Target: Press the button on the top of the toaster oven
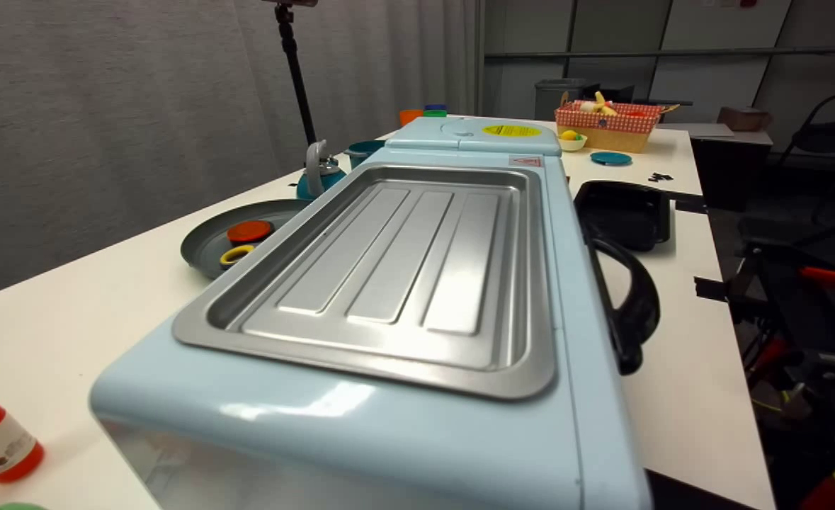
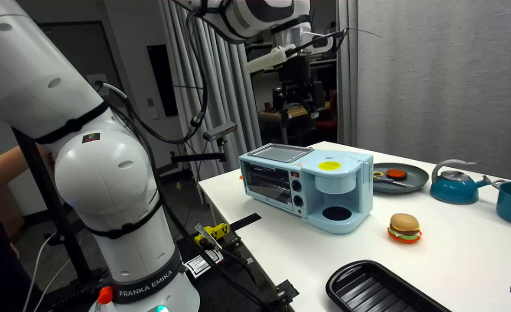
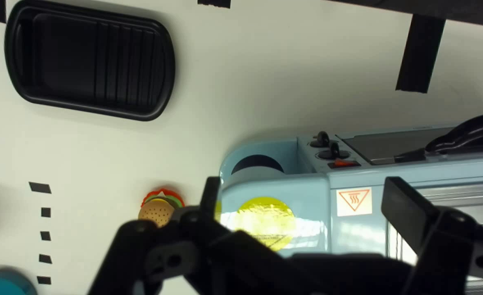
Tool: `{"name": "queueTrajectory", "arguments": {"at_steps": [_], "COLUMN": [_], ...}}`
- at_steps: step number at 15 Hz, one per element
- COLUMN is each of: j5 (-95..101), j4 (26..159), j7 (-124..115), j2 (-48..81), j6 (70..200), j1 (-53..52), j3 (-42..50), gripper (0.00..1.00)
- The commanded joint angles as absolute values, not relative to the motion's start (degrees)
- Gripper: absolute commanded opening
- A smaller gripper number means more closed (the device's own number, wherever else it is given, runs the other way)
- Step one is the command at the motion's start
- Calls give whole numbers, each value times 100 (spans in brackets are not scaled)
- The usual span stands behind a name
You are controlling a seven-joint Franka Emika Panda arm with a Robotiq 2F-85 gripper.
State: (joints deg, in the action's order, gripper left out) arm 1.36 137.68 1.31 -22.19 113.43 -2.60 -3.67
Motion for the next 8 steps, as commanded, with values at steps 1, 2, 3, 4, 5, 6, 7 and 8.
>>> {"name": "queueTrajectory", "arguments": {"at_steps": [1, 2, 3, 4, 5, 6, 7, 8], "j5": [140, 146, 144, 133, 121, 87, 81, 59], "j4": [13159, 13022, 12889, 12740, 12602, 12456, 12376, 12273], "j7": [151, 158, 187, 221, 233, 282, 350, 416], "j2": [-1508, -1341, -1184, -1006, -849, -673, -551, -405], "j6": [11487, 11529, 11565, 11608, 11634, 11649, 11688, 11722], "j1": [-386, -403, -419, -430, -440, -442, -423, -408], "j3": [-465, -494, -508, -511, -523, -513, -482, -460], "gripper": [100, 100, 100, 100, 100, 100, 100, 100]}}
